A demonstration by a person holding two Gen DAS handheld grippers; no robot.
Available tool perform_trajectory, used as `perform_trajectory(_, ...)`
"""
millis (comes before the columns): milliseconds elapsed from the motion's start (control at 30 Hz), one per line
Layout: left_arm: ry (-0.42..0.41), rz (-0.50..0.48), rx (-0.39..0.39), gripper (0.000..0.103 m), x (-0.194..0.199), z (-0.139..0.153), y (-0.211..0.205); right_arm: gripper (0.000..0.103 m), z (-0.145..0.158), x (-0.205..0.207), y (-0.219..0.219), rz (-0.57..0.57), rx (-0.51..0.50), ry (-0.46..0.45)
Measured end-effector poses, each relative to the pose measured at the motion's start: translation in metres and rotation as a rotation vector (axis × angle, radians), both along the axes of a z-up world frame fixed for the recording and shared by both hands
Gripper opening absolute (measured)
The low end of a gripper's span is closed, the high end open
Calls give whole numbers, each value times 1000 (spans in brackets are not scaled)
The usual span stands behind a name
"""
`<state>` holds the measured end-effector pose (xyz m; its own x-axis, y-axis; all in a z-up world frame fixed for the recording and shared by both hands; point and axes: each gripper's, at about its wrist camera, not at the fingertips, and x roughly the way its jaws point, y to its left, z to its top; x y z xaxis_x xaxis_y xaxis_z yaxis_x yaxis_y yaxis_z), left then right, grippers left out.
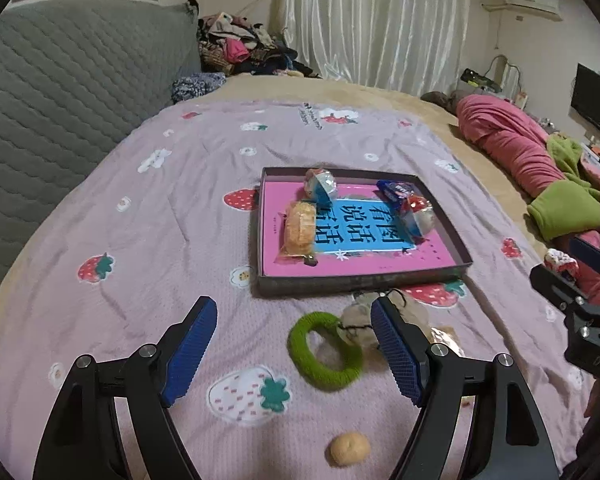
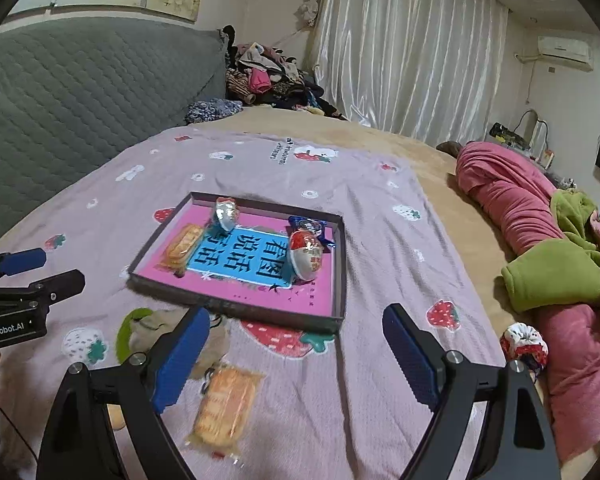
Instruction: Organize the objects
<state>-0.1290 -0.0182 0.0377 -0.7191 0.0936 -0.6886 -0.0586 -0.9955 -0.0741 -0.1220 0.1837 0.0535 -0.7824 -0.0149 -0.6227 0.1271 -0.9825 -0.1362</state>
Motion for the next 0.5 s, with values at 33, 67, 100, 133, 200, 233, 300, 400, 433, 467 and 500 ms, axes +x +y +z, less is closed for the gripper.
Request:
perform_trajectory(33, 3, -3, -3, 80, 3, 2, 1, 89, 3, 6, -3, 2, 3, 3)
perform_trajectory(67, 5, -4, -5, 80, 8, 5, 2, 90, 4, 10, -4, 3, 8, 4)
perform_trajectory(100, 7, -6, -8, 80, 13, 7, 2, 91, 6, 14, -5, 5, 11, 5)
perform_trajectory(133, 7, -9, -11, 80, 17, 8, 3, 91, 8, 17, -6, 5, 13, 6)
perform_trajectory(200, 8, -12, -16, 80, 26, 11, 4, 91, 10, 25, -9, 10, 16, 5)
perform_trajectory(233, 10, -13, -20, 80, 29, 11, 4, 91, 12, 27, -9, 9, 17, 7)
perform_trajectory(300, 11, -15, -25, 81, 36, 14, 5, 91, 13, 31, -12, 10, 19, 9)
perform_trajectory(400, 14, -21, -28, 80, 43, 16, 4, 91, 18, 37, -14, 9, 26, 12)
perform_trajectory(433, 14, -22, -32, 80, 46, 16, 5, 91, 19, 39, -15, 10, 26, 14)
perform_trajectory(467, 13, -23, -36, 80, 48, 16, 5, 91, 20, 41, -15, 11, 25, 15)
perform_trajectory(500, 10, -23, -39, 80, 50, 15, 5, 91, 20, 41, -16, 11, 24, 16)
